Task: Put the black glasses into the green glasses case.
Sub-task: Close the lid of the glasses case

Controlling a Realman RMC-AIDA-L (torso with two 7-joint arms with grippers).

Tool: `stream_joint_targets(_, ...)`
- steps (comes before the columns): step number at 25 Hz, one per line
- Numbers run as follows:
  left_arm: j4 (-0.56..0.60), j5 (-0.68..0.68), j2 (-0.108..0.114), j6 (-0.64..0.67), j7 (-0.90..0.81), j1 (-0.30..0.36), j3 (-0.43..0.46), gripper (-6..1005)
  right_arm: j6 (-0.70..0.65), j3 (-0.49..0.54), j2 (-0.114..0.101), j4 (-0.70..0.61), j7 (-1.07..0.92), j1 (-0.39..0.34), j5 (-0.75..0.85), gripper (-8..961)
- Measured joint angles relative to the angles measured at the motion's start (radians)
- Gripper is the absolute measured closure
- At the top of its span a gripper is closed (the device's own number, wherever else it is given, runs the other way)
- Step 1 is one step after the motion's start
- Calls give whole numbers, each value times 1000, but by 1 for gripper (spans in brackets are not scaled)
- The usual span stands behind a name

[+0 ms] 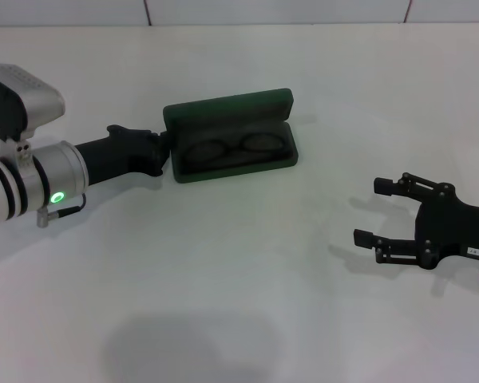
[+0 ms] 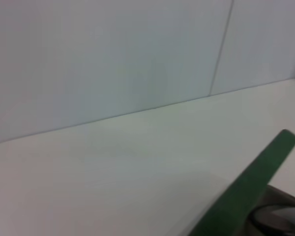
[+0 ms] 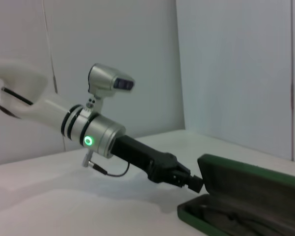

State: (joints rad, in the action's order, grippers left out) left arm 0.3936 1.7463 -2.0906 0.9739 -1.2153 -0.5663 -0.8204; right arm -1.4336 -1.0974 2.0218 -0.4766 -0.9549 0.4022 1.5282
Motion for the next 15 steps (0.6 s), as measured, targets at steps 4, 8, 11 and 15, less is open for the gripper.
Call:
stream_joint_targets(4, -1, -6, -1, -33, -5, -7, 1, 985, 7, -7, 0, 1, 0, 0, 0, 67)
stream_joint_targets(8, -1, -19, -2, -55, -3, -10, 1, 985, 6, -8, 0, 5, 1, 0, 0, 67)
stream_joint_targets(11, -1, -49, -2, -62, 4, -11, 1, 985, 3, -9, 0, 8, 1, 0, 0, 67)
stream_joint_targets(15, -1, -103, -2, -80, 18, -12, -2, 984, 2, -9, 0, 9, 1, 0, 0, 67)
